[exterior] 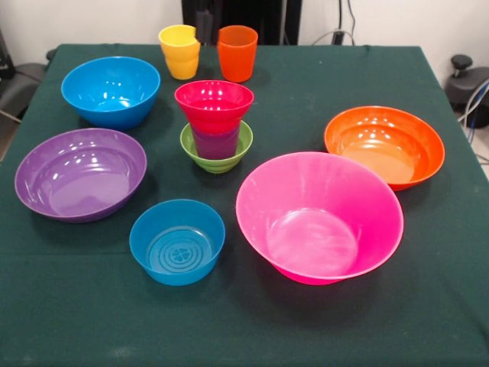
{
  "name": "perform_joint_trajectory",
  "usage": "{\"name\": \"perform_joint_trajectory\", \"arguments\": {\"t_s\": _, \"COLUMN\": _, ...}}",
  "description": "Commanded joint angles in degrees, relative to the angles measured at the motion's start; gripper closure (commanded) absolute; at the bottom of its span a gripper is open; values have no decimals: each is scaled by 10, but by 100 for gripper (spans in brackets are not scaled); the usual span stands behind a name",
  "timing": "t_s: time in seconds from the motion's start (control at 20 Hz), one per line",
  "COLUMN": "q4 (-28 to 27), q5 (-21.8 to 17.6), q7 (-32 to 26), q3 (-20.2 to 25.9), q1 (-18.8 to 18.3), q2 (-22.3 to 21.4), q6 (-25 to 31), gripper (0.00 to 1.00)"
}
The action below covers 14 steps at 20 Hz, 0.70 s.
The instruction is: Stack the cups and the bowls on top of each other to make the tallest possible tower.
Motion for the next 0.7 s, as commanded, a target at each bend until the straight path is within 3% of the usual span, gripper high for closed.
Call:
{"name": "perform_joint_trajectory", "arguments": {"t_s": 0.05, "q4": 41, "q5": 25, "q7": 135, "q3": -35, "q1": 9, "q2": 7, "q6": 51, "gripper": 100}}
{"name": "perform_joint_trajectory", "arguments": {"t_s": 0.25, "q4": 50, "q5": 39, "q7": 152, "q3": -59, "q1": 19, "q2": 25, "q6": 22, "gripper": 100}}
{"name": "perform_joint_trajectory", "arguments": {"t_s": 0.45, "q4": 64, "q5": 55, "q7": 222, "q3": -113, "q1": 79, "q2": 31, "q6": 12, "gripper": 100}}
{"name": "perform_joint_trajectory", "arguments": {"t_s": 0.7, "q4": 81, "q5": 93, "q7": 253, "q3": -126, "q1": 110, "q2": 35, "q6": 14, "gripper": 100}}
